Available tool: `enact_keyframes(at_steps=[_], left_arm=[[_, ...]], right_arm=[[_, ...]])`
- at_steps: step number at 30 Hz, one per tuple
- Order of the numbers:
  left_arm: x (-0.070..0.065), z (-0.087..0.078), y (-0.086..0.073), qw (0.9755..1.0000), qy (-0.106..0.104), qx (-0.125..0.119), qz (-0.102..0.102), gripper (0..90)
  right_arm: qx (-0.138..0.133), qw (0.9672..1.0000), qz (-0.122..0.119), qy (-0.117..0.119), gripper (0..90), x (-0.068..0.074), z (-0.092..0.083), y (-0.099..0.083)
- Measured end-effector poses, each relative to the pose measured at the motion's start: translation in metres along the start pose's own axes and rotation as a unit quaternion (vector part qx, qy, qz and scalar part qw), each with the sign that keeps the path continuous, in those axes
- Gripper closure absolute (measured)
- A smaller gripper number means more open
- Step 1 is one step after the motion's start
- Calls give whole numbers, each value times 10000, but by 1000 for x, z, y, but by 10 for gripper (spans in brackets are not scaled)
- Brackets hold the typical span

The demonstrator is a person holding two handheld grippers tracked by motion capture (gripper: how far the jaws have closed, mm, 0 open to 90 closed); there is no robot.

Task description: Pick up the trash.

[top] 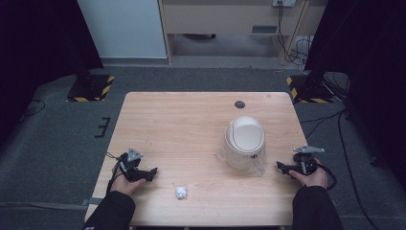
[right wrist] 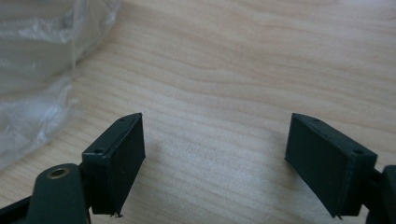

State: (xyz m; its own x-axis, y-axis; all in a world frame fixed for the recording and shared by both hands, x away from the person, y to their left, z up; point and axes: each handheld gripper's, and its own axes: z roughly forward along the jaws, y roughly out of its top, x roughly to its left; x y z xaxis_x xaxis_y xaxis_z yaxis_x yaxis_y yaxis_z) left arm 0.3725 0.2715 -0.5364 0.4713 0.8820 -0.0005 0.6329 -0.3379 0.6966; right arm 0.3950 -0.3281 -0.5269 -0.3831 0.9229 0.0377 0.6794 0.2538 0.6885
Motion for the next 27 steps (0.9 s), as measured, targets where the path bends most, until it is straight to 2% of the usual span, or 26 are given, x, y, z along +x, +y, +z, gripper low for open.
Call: enact_keyframes(at_steps=[1,4,7,12,14,21,27], left_arm=[[0,0,0,10000,0,0,0,0],[0,0,0,10000,-5,-4,-5,0],[-1,0,0,10000,-14,0,4,0],[-1,0,0,10000,-18,1,7,0],[-1,0,0,10000,-22,2,6,0],[-1,0,0,10000,-22,3,10,0],[-1,-1,-1,10000,-27,6,22,0]], right_arm=[[0,10000,0,0,199,0,0,0],[-267,9996,108,-29,197,-1,-5,4],[-635,9975,293,-48,188,-3,-15,10],[-872,9953,409,31,194,-1,-22,15],[-924,9949,403,32,194,-1,-23,16],[-1344,9899,439,19,183,1,-36,28],[-1560,9869,409,15,184,2,-46,35]])
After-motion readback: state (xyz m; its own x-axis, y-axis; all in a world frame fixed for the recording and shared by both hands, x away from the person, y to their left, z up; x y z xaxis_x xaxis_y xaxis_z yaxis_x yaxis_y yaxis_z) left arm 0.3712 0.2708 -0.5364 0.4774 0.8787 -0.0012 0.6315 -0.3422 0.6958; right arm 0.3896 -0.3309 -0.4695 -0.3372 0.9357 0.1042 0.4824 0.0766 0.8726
